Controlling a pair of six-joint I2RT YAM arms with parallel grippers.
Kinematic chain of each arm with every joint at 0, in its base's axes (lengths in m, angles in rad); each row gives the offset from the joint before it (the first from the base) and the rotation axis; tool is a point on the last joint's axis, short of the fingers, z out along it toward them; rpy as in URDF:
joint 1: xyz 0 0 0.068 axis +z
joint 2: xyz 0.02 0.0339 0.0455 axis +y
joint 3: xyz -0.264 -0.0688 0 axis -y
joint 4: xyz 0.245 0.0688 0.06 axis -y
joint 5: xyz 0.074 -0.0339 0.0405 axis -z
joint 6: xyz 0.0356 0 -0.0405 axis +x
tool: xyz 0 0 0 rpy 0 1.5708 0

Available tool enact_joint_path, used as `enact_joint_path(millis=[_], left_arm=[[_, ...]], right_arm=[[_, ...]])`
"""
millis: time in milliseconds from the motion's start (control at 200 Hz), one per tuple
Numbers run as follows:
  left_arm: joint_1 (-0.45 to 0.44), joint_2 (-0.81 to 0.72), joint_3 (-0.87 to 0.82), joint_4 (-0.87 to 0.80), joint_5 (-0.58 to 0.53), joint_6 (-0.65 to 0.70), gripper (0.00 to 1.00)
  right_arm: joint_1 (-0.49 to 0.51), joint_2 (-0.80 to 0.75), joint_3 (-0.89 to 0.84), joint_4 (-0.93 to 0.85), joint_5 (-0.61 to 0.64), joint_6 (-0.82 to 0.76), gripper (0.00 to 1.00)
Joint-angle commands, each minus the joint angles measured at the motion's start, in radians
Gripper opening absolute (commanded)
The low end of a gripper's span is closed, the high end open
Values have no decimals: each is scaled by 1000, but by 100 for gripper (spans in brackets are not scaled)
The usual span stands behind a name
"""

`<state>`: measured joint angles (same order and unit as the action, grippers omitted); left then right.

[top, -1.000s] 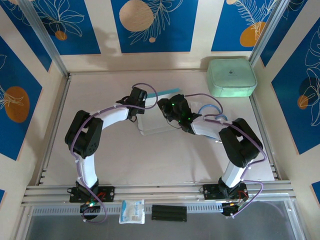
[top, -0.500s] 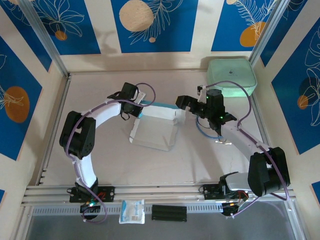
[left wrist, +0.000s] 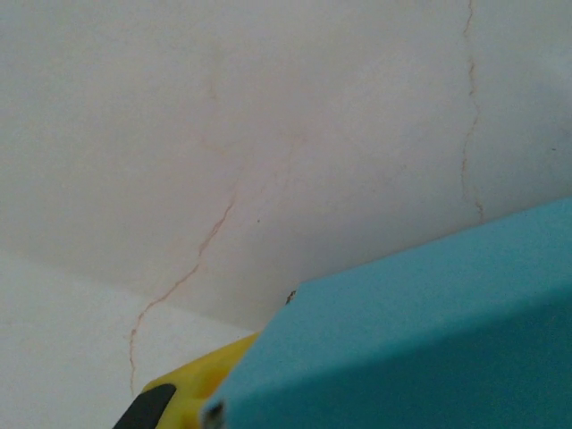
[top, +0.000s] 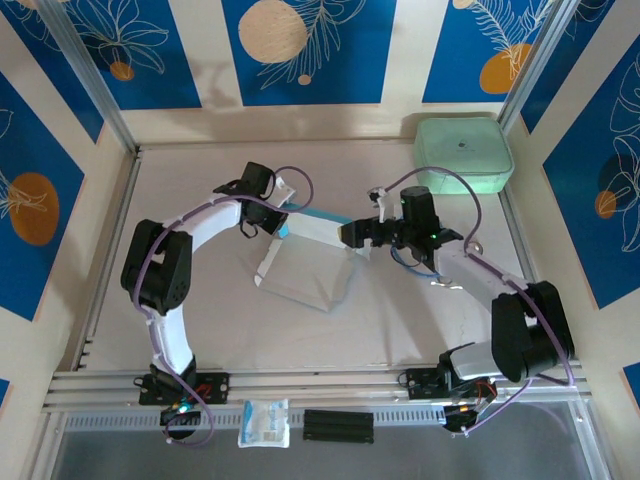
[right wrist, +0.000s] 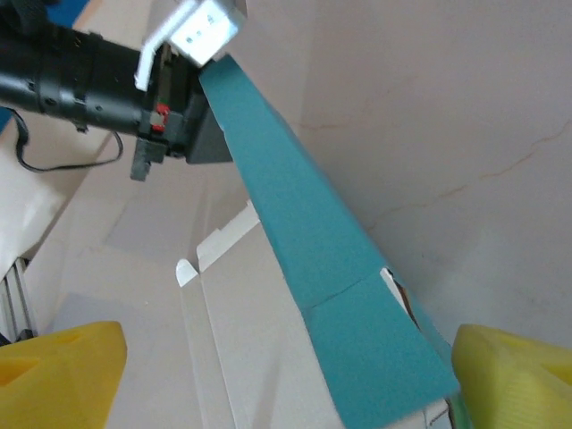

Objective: Fold the paper box

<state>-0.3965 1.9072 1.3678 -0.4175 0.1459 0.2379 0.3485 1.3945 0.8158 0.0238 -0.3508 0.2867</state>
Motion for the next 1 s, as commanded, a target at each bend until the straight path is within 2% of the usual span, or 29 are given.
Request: enact_joint_path(millis=[0,90,145,235,455,560,720,800,995], left_arm=[[6,51,1,-25,-31,19,0],[1,69,15,-25,-77,14,0],[-2,79,25,-24,-113,8,8],[-2,101,55,-44,-123,-5,11],[-4,181,150,-123,-140,-13,19],[-4,208,187,-145,-145,-10,19],[-6,235,221,-171,-154,-9,5],[-17,246,232,-181,-188,1,4],[-30,272,252,-196,-232,22,20]], right_arm=[[43,36,54,-38,48,-52,91],[59,76,93,-85,95,-68,86],[70,90,117,-110,130,-77,83],[88,104,135,-118,173,-99,80],[105,140,180,-172,176,-135,79],[103,143,186,-171,164,-129,78],[96,146,195,-171,145,-111,76],[92,142,194,-167,139,-100,76],[86,132,189,-143,107,-85,76]])
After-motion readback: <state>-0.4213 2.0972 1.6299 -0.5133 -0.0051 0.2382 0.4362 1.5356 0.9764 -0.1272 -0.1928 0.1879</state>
